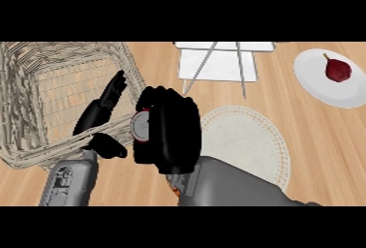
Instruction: Pick the can from the placemat and place it in the tiered shelf
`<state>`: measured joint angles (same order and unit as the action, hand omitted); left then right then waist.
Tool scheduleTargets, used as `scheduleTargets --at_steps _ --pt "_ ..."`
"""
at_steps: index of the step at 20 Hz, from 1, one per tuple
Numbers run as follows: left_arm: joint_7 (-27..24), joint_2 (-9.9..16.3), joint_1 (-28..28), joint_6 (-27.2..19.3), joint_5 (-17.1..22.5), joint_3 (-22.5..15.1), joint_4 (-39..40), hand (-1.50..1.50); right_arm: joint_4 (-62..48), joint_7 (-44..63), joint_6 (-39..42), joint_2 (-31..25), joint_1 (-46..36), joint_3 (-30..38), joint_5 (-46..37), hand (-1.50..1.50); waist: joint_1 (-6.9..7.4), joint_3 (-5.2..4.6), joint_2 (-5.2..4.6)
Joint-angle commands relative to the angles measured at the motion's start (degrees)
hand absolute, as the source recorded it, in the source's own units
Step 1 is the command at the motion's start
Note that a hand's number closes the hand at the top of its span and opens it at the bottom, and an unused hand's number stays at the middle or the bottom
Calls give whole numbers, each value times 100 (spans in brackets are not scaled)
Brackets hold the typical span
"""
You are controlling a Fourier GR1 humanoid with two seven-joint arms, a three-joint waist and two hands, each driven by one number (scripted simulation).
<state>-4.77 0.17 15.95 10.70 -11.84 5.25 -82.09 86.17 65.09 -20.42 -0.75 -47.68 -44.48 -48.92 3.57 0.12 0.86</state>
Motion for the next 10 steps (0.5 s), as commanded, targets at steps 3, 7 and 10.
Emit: scheduleTargets --at_steps 3,7,10 --pt "423 -16 -232 -256 -159 -43 262 0 -297 1728 -7 72 -1229 313 -555 150 -95 -35 -8" --pt "343 -17 -389 -224 -161 -11 266 0 -512 1952 163 71 -1783 662 -835 150 -124 -33 -10" --pt "482 -17 -215 -217 -247 160 219 0 -657 2008 442 71 -2164 911 -1167 150 -215 -27 -4"
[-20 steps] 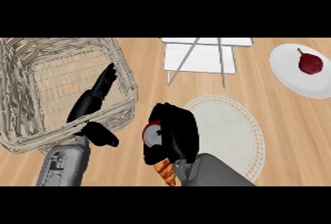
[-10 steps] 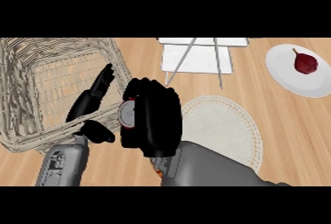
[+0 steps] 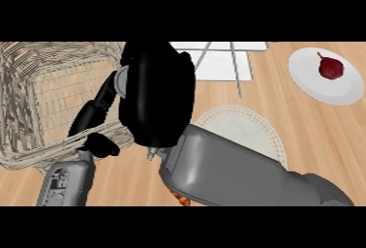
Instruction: Pick the can from the placemat and place it in the tiered shelf
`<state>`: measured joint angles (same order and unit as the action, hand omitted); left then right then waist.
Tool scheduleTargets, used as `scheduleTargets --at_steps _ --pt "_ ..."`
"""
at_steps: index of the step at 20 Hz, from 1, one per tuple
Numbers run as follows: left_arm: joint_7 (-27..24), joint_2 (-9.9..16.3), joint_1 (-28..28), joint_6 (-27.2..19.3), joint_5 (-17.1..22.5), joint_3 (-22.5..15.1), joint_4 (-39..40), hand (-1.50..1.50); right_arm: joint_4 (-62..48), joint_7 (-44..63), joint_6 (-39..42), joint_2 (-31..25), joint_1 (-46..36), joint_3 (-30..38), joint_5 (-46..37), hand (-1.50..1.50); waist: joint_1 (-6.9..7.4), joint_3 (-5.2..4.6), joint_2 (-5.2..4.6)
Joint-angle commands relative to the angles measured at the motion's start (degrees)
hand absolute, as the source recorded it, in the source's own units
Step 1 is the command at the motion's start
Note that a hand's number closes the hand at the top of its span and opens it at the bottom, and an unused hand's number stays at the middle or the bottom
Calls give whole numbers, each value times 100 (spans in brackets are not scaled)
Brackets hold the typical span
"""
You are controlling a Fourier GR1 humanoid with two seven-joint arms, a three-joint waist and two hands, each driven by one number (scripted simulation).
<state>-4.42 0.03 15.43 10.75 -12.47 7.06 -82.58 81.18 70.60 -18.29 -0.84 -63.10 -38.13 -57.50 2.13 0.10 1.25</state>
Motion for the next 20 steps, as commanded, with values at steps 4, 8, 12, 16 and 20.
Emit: scheduleTargets --at_steps 4,8,12,16,20 --pt "281 -3 -259 -190 -218 -14 349 0 -573 1452 486 80 -1076 604 -423 150 -76 -28 -87" --pt "341 -2 -246 -148 -170 -69 322 0 -934 1461 382 80 -1402 876 -480 150 -25 -28 -102" --pt "202 11 -548 -90 -81 26 185 0 -1154 1237 575 80 -1579 1325 -791 150 -106 -20 -93" --pt "435 -2 -299 -411 -172 -184 206 0 -1650 885 580 81 -2011 1797 -942 150 -131 -19 -124" --pt "547 -1 -108 -358 -186 -75 208 0 -1872 780 605 81 -2219 1936 -971 150 -130 -17 -127"
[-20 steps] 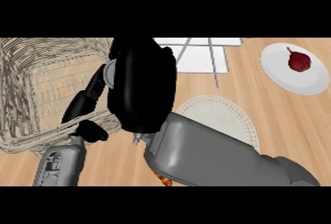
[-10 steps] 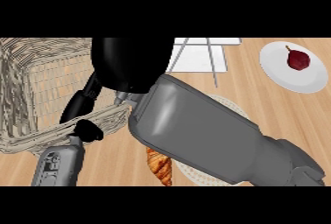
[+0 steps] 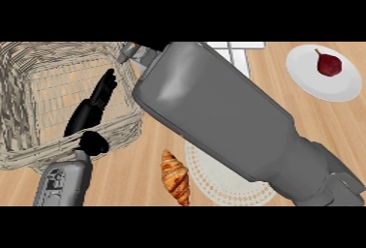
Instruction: Pick the can from the placemat and place it in the tiered shelf
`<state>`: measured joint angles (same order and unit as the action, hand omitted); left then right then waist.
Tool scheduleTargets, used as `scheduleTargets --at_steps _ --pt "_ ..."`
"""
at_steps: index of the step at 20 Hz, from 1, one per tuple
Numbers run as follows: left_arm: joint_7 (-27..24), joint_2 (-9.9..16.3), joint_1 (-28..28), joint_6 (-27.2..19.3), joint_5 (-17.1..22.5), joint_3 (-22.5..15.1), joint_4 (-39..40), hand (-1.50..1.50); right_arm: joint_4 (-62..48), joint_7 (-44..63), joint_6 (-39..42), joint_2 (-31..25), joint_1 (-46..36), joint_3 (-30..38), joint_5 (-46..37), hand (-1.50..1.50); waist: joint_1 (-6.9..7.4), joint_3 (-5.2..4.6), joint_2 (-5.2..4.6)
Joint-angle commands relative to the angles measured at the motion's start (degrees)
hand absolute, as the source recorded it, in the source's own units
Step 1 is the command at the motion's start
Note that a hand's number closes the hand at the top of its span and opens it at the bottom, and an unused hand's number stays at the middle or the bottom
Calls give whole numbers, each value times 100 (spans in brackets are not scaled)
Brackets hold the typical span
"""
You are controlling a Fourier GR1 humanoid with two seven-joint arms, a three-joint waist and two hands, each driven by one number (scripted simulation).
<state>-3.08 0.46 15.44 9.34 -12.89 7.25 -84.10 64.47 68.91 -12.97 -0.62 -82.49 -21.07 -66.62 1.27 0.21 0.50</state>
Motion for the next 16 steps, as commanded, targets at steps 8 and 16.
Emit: scheduleTargets --at_steps 8,16 --pt "499 -45 -367 -276 -61 -377 112 0 -1188 104 -114 45 -486 665 -595 150 -23 -27 -68" --pt "548 -44 -351 -325 -5 -296 54 0 -2092 -853 -747 -1 -147 626 -1050 150 15 -26 -95"
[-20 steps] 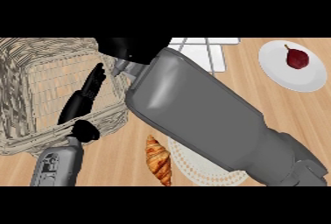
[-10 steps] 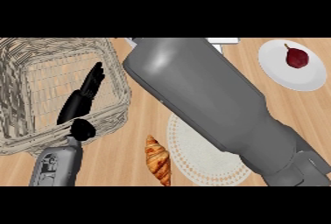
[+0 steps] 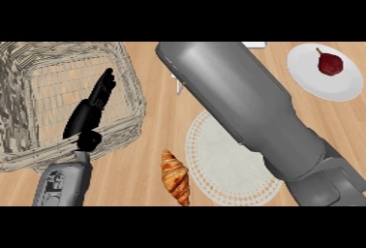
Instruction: Pick the can from the placemat and place it in the tiered shelf
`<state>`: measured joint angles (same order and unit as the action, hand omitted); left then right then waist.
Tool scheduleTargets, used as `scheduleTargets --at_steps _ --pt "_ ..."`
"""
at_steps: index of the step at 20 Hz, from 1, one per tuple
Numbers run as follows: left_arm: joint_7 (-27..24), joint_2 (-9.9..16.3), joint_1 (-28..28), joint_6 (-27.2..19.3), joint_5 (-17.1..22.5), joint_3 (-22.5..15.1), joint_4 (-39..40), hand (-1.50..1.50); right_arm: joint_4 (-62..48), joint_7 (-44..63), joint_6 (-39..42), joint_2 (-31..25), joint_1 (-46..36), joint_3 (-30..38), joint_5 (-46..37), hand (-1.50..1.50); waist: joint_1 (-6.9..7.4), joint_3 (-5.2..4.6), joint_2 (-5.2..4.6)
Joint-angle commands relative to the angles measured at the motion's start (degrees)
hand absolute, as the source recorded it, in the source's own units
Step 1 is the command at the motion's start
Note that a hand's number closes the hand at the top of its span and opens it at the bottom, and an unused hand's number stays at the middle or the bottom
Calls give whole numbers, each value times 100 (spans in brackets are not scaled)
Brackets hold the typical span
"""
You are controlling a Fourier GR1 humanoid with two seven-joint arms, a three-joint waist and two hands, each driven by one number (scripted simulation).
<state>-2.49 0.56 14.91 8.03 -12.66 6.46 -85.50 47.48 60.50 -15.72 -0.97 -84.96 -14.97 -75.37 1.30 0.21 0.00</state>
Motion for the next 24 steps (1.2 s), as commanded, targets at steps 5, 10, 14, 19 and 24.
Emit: scheduleTargets --at_steps 5,10,14,19,24 --pt "233 -52 -352 -81 -106 -193 349 0 -634 161 -1229 51 72 490 -253 150 47 -27 -67" --pt "108 -53 -128 -140 -155 -78 621 0 -300 -478 -2254 44 297 1086 324 150 -2 -25 -91" --pt "337 -28 35 -201 -209 -128 574 0 -676 -1137 -2754 -155 456 1326 526 150 20 -24 -98" --pt "402 -53 -292 -242 -50 -327 296 0 -824 -1452 -2706 -162 331 1493 686 150 1 -24 -45" --pt "220 -52 -428 -200 -44 -278 288 0 -1558 -102 -2465 -477 452 1484 -387 -150 -51 -33 -30"
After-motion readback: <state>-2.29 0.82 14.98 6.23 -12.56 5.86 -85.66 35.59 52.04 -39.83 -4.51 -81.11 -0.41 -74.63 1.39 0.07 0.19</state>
